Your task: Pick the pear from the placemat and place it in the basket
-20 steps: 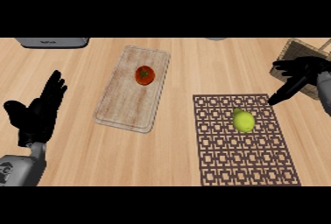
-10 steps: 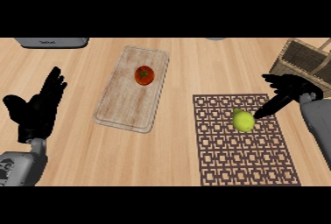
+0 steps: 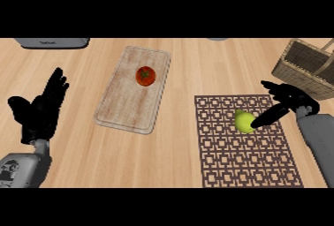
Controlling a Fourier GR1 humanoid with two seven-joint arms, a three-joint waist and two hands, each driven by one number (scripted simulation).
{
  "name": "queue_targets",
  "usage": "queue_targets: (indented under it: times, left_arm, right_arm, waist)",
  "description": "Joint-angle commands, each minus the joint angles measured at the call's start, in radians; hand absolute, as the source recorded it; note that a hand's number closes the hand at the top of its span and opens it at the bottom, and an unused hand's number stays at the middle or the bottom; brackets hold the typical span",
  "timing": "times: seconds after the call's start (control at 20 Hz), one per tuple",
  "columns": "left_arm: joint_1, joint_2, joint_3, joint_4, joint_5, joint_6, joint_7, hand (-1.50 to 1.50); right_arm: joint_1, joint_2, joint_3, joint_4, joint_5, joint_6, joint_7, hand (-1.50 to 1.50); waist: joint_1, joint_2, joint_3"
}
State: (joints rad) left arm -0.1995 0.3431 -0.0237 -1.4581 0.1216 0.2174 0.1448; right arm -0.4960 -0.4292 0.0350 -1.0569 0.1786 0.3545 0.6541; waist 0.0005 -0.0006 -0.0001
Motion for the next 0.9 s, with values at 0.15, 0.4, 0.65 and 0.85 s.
queue_targets:
  times: [0.15, 0.4, 0.65, 0.85]
  left_arm:
    - [0.017, -0.029, 0.046, 0.055, -0.022, -0.056, -0.066, 0.00]
    - [0.034, -0.038, 0.077, 0.008, -0.037, -0.067, -0.036, 0.00]
    - [0.021, -0.048, 0.094, 0.035, -0.044, -0.098, -0.054, 0.00]
    - [0.013, -0.038, 0.101, -0.059, -0.055, -0.093, 0.057, 0.00]
  right_arm:
    - [0.028, 0.100, 0.017, -0.052, 0.075, -0.060, 0.013, -1.50]
    - [-0.022, 0.110, -0.019, 0.056, 0.104, -0.043, -0.014, -1.50]
    - [0.039, 0.123, 0.011, 0.008, 0.162, -0.046, 0.012, -1.50]
    - [0.067, 0.070, -0.018, 0.097, 0.193, -0.024, -0.129, -1.50]
  waist:
    - [0.001, 0.000, 0.000]
    - [0.004, 0.001, 0.000]
    - [0.001, 0.000, 0.000]
    - [0.003, 0.000, 0.000]
